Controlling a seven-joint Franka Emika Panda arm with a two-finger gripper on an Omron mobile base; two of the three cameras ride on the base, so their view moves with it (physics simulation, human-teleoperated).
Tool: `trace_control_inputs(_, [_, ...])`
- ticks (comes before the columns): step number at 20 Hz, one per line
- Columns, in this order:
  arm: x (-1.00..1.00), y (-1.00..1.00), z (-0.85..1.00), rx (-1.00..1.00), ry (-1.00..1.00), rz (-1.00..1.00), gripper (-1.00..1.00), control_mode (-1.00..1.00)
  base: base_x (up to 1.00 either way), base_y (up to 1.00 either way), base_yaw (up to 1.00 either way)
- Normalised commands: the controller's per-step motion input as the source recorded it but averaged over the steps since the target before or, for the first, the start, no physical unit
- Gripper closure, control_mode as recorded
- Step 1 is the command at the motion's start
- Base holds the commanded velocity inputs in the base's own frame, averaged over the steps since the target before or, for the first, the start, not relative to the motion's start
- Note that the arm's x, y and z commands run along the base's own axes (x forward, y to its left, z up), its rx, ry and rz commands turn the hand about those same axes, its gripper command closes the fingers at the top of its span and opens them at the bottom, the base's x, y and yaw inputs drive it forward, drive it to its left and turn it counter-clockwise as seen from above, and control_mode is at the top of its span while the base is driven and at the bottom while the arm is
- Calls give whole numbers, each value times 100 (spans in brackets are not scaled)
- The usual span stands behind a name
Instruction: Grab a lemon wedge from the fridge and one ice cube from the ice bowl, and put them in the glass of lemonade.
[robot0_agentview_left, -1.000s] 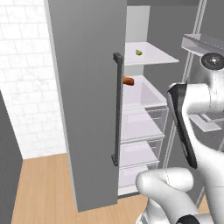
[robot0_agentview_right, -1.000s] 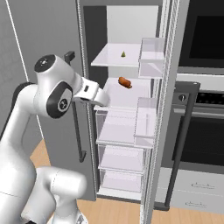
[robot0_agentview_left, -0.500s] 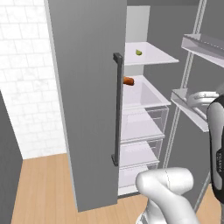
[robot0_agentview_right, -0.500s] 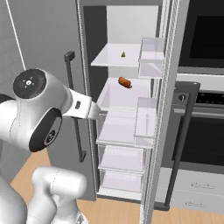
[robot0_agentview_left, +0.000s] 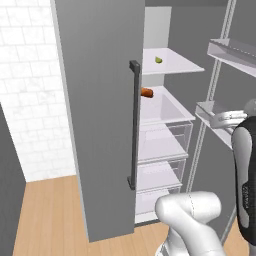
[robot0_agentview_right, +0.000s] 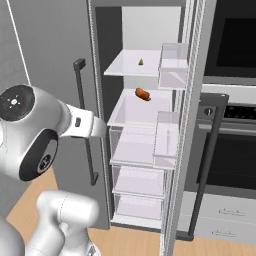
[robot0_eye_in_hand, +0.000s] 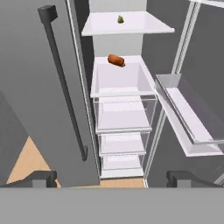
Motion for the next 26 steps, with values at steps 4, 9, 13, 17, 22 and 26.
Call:
trace_control_inputs(4, [0,30,0,-14,5,-10,-100,-100,0,0,0])
trace_control_inputs(9, [0,6,0,-3,1,-3,-100,-100,0,0,0])
trace_control_inputs(13, [29,0,13,-2,7,0,-100,-100,0,0,0])
trace_control_inputs(17, [96,-1,34,-8,24,0,-100,-100,0,0,0])
trace_control_inputs(22, [67,-13,24,-7,21,-1,-100,-100,0,0,0])
trace_control_inputs(26, [-82,-24,0,0,-8,0,-100,-100,0,0,0])
